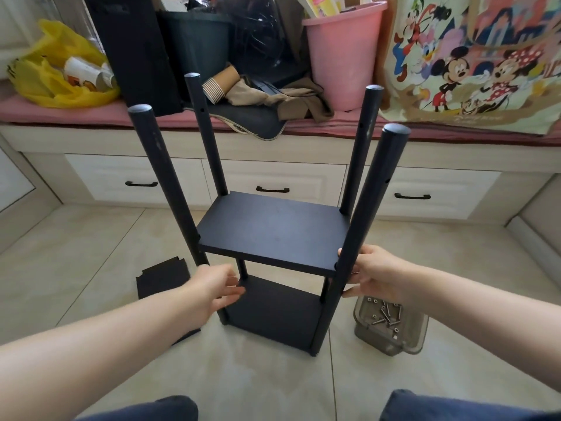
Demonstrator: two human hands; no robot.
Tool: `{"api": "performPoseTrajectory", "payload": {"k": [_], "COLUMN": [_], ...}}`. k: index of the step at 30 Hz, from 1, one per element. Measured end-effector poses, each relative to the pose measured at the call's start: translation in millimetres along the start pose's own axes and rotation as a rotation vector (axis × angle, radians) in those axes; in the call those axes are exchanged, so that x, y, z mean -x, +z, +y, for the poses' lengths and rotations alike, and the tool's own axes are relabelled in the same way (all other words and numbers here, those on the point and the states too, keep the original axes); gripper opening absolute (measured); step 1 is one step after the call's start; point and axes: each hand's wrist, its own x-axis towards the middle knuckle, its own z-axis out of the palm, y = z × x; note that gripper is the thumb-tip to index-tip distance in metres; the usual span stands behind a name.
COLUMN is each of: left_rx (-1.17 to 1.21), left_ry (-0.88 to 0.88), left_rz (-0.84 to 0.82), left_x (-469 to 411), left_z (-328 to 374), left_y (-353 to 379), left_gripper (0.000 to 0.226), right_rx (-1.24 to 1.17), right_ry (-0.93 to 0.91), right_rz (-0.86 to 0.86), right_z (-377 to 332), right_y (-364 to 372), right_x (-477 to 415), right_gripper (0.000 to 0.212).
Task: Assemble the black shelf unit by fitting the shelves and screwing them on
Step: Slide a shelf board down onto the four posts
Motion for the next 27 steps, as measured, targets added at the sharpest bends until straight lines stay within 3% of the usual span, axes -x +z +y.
{"api": "performPoseTrajectory", "payload": {"k": [3, 6, 11, 14, 17, 20, 23, 27], "left_rx": [-0.036, 0.02, 0.513, 0.658, 0.654, 0.635, 0.657, 0.678], "left_ry": [-0.018, -0.003, 0.009, 0.08, 0.162, 0.198, 0.214, 0.206], "left_rz": [-0.206, -0.265, -0.417, -0.557, -0.577, -0.538, -0.547, -0.544], "left_x": [15.8, 23.3, 33.4, 39.8, 45.2, 41.0, 37.0, 34.4], "left_z": [-1.7, 2.9, -8.6, -25.7, -31.2, -36.4, -36.7, -35.9], "left_y": [26.0, 45.3, 62.1, 77.6, 90.2, 94.2, 94.6, 94.4], "left_gripper": [0.014, 0.016, 0.013, 0.039, 0.048, 0.054, 0.056, 0.059], "right_rx": [0.02, 0.055, 0.071, 0.1, 0.169, 0.45, 0.978, 1.21], "right_ry": [-0.006, 0.001, 0.011, -0.001, -0.006, -0.02, -0.214, -0.502], "right_rz": [-0.004, -0.025, -0.019, -0.028, -0.02, 0.033, 0.143, 0.046], "right_z": [7.2, 10.1, 14.2, 15.5, 11.7, 3.4, -4.7, -4.8], "right_y": [15.6, 24.3, 27.1, 26.0, 22.9, 19.7, 11.1, 7.9], "right_x": [10.2, 18.8, 22.5, 21.0, 23.3, 29.4, 38.5, 50.6], "right_gripper": [0.02, 0.027, 0.039, 0.037, 0.033, 0.033, 0.027, 0.064]}}
